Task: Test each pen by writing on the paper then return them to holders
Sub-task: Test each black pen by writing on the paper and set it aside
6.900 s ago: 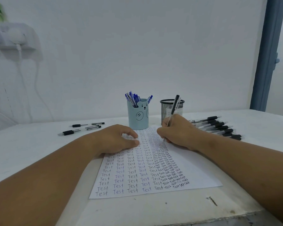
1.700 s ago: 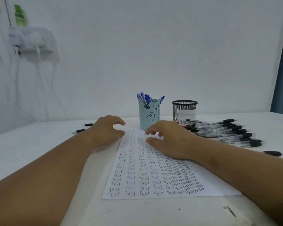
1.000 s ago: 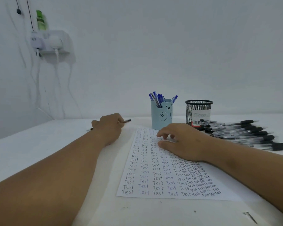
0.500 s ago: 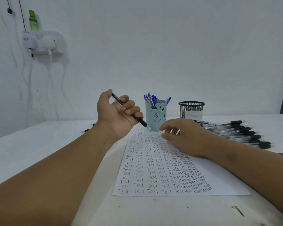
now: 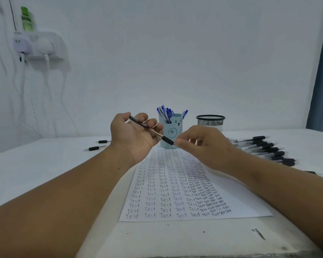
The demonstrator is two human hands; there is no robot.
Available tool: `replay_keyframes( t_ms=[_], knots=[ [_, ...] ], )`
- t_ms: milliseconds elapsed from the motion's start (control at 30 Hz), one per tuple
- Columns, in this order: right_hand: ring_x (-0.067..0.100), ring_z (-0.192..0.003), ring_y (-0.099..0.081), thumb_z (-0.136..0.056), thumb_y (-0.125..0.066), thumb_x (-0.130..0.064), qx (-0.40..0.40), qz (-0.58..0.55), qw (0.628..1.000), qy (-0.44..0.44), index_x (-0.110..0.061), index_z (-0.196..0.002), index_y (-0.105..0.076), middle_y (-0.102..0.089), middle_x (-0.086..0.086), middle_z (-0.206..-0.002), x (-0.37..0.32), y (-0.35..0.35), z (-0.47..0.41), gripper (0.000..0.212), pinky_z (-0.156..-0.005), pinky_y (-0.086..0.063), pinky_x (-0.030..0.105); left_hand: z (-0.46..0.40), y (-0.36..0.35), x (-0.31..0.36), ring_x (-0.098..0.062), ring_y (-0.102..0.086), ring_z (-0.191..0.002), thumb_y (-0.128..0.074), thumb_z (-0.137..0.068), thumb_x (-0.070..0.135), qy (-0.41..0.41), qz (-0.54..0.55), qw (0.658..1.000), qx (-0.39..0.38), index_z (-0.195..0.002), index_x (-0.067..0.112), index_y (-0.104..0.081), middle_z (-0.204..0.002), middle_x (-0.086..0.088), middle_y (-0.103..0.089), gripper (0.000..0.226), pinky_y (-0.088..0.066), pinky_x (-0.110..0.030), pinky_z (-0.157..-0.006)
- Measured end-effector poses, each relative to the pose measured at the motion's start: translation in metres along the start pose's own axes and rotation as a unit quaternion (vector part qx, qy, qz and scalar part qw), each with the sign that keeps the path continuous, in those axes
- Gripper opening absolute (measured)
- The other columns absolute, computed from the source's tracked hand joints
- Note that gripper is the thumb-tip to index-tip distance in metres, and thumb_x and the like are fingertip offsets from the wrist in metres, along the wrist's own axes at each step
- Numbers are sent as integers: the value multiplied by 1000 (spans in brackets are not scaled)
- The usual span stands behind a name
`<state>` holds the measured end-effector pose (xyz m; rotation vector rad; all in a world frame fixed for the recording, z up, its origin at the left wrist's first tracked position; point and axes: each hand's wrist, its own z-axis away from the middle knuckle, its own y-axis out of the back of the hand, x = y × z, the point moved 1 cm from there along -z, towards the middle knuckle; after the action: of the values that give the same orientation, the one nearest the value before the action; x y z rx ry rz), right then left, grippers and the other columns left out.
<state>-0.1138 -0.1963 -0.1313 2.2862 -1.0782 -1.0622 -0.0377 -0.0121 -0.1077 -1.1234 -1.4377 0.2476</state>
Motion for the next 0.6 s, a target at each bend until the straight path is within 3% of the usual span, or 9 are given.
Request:
replay_keyframes(
  t_ms=[100,200,300,400,467,600],
  knots=[
    [3,-71,-53,-82,-77,-45,-1,49,998,33,-32,-92,-80,-64,-11,-82,0,1,-1,17,-64,-46,23,2,-5,-8,-36,-64,-92,-31,-97,41,19,-50,999,-4,-77,11,-50,-82,-16,-63,41,-46,-42,-92],
    [6,-62,-46,-83,-80,-39,-2,76,996,40,-31,-98,-80,-57,-10,-73,0,3,-2,17,-61,-41,29,3,-6,-14,-38,-63,-107,-29,-99,41,42,-92,995,-23,-80,12,-52,-99,-21,-68,42,-42,-44,-105],
    [7,-56,-43,-86,-78,-34,-13,85,996,36,-25,-95,-81,-52,-12,-60,3,5,-3,13,-56,-35,22,4,-7,-15,-35,-59,-112,-24,-101,38,43,-154,986,-53,-89,11,-56,-117,-25,-69,43,-37,-46,-114],
    [6,-52,-42,-88,-75,-27,0,117,993,-7,-18,-88,-79,-54,-9,-57,11,11,-5,10,-54,-34,19,7,-5,-16,-27,-57,-116,-23,-102,35,12,-288,955,-75,-110,13,-63,-124,-19,-68,46,-30,-45,-116],
    [5,-53,-45,-88,-72,-24,24,124,991,-53,-16,-84,-77,-58,-7,-60,18,14,-6,11,-56,-38,20,-7,0,-20,-20,-54,-121,-27,-101,45,5,-407,911,-63,-118,18,-64,-123,-10,-70,49,-32,-41,-112],
    [13,-54,-57,-89,-60,-18,56,61,987,-138,-5,-78,-70,-70,6,-67,23,17,-5,20,-59,-48,33,-9,15,-24,-3,-51,-109,-50,-98,55,71,-684,722,-72,-116,40,-59,-132,18,-57,25,-40,-30,-94]
  ],
)
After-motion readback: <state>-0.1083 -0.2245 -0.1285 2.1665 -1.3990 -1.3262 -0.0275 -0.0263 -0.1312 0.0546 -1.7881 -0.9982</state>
